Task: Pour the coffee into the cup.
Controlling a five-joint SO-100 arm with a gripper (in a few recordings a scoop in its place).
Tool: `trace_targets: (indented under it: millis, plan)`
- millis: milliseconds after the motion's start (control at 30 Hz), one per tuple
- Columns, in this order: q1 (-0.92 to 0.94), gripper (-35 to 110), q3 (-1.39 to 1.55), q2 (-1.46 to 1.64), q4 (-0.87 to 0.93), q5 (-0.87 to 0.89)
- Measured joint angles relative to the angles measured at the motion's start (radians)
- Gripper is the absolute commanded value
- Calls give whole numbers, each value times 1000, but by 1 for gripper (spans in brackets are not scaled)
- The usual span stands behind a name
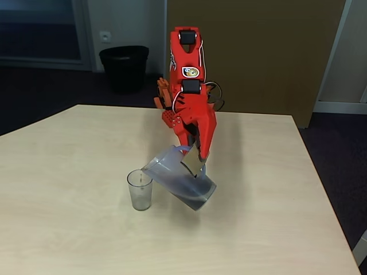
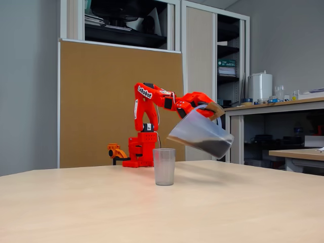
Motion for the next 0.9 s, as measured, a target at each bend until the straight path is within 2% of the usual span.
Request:
trace_targets:
  millis: [900]
  plan:
    - [2, 0, 69, 2, -126, 190]
